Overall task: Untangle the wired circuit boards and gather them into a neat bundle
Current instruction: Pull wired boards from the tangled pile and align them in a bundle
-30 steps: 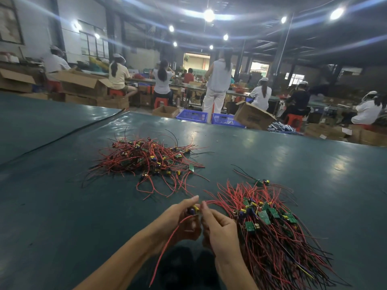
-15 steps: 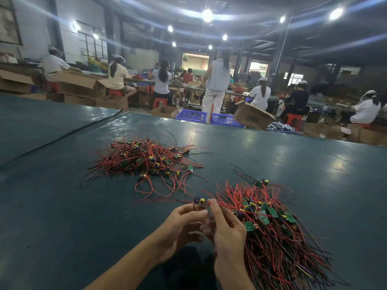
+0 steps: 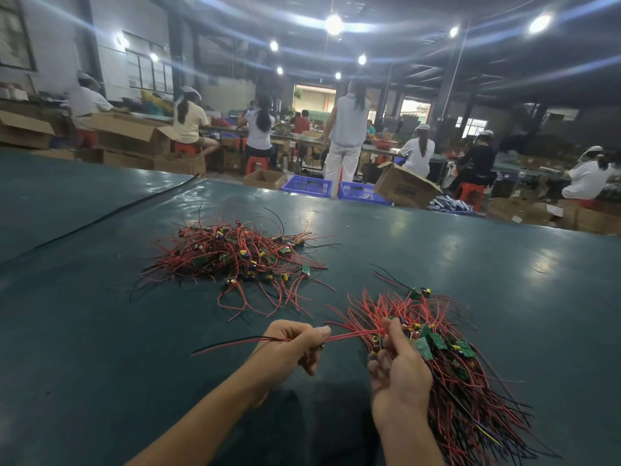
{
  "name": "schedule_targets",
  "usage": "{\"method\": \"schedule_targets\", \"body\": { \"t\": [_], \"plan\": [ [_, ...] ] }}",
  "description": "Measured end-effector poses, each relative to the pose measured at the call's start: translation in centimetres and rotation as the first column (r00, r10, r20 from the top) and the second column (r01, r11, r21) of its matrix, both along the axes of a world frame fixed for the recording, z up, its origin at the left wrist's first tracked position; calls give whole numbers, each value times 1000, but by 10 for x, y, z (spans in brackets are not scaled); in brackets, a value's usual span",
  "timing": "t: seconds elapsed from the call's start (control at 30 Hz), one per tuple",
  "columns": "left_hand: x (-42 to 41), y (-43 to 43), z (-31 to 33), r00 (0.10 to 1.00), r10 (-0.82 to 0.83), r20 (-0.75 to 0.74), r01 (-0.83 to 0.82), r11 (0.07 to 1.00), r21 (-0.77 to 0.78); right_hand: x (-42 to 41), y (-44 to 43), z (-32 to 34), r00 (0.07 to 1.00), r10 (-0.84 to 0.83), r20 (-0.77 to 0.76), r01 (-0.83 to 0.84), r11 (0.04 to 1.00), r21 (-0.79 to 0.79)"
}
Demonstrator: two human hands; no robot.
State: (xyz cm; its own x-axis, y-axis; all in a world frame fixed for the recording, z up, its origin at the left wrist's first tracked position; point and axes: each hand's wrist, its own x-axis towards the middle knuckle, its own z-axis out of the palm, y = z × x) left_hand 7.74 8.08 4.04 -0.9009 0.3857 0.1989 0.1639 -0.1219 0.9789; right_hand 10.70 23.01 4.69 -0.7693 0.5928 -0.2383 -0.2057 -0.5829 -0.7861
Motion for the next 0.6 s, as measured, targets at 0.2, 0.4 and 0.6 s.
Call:
{"method": "schedule_targets", "body": {
  "t": [0.2,0.4,0.6],
  "plan": [
    [-3,2,-4,999,44,15,-44,999,4,2,-15,-7,994,99,39,-105,972,210],
    [-2,0,-6,999,-9,39,10,1000,-16,6,-41,-7,948,316,37,-305,867,393],
    [-10,-8,1,997,41,61,-42,999,16,1,4,1,999,42,-23,-39,991,124]
  ]
}}
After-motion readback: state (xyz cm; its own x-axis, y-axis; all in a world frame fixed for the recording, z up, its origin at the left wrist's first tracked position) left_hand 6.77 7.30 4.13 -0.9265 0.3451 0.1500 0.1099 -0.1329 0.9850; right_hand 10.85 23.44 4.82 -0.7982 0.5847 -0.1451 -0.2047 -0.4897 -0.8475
